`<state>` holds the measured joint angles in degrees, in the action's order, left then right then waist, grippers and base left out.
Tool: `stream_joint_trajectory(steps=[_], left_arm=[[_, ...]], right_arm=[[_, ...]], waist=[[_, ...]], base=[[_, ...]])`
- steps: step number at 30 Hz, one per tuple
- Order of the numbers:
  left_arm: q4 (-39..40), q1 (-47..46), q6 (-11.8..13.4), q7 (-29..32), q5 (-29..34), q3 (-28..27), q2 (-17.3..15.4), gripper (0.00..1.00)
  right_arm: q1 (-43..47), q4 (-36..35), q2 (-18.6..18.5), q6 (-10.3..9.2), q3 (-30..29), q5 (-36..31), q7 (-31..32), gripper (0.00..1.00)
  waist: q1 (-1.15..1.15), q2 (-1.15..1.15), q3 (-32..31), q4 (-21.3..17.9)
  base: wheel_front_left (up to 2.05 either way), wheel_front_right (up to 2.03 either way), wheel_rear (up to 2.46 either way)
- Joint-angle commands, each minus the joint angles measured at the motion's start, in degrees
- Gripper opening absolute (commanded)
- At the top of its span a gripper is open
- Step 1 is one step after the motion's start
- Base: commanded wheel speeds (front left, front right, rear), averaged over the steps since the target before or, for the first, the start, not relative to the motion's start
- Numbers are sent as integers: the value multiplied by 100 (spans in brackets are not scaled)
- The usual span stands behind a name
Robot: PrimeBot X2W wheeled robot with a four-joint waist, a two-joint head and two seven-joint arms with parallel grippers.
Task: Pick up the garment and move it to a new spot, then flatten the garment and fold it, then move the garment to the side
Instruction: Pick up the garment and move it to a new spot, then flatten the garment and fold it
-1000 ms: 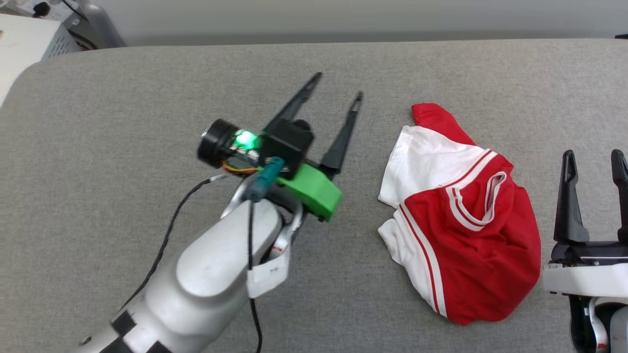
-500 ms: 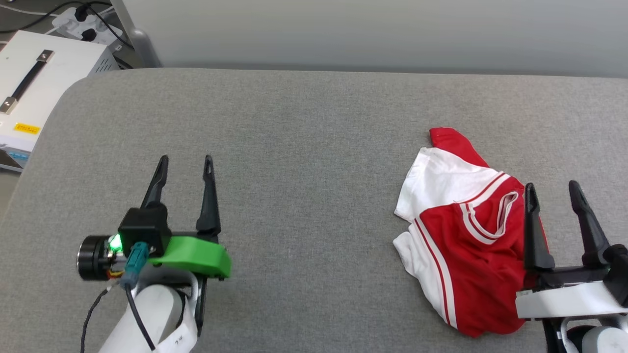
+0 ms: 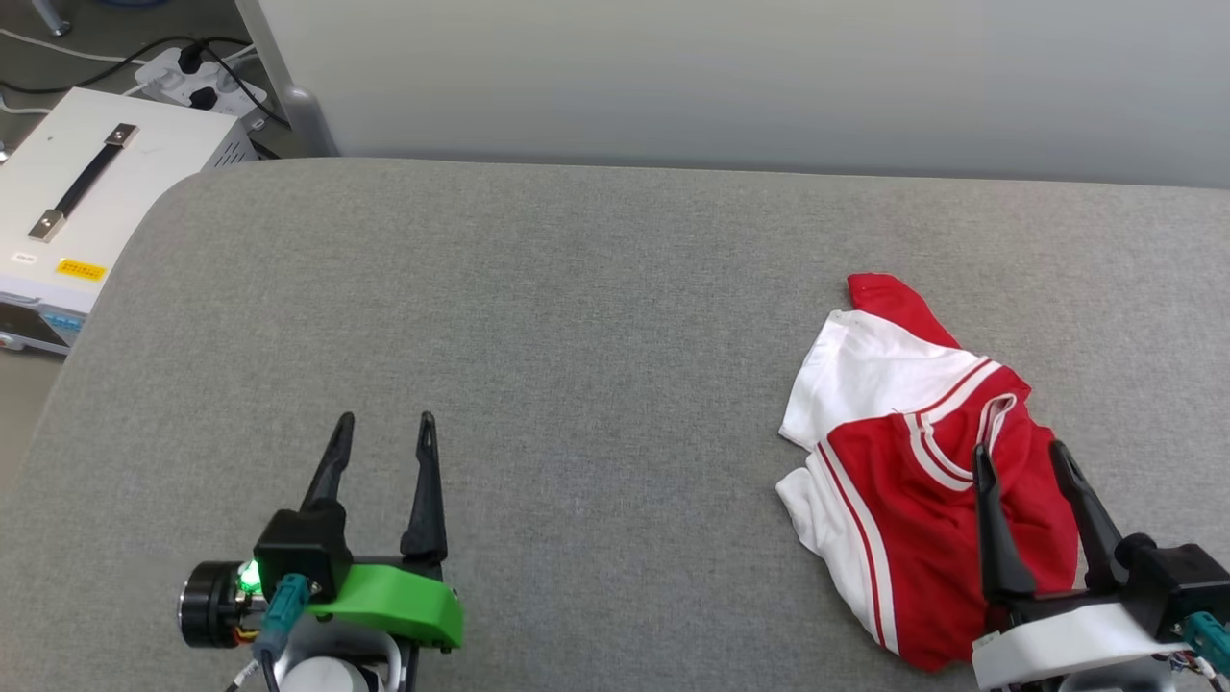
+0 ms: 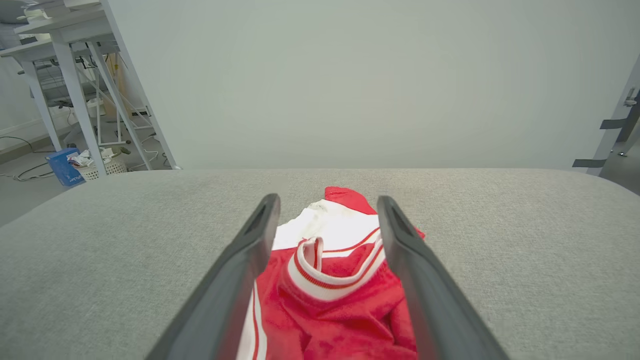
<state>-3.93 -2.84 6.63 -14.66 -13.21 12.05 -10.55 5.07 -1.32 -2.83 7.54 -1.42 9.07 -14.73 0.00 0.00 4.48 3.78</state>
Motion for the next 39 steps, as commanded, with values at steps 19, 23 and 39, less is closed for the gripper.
stream_joint_trajectory(steps=[19,23,39], left_arm=[[-206,-8,-640,-34,653,-611,571,100],[-174,-214,-710,-34,733,-616,624,100],[39,-969,-762,-34,810,-584,752,100]], right_arm=[[-953,-230,-581,-5,-183,49,-27,100],[-1844,18,-1280,-5,242,289,-27,100],[-5377,864,-4294,-5,4726,3635,5036,100]], waist=[[0,0,211,81],[0,0,445,146],[0,0,1526,579]], base=[[0,0,0],[0,0,0],[0,0,0]])
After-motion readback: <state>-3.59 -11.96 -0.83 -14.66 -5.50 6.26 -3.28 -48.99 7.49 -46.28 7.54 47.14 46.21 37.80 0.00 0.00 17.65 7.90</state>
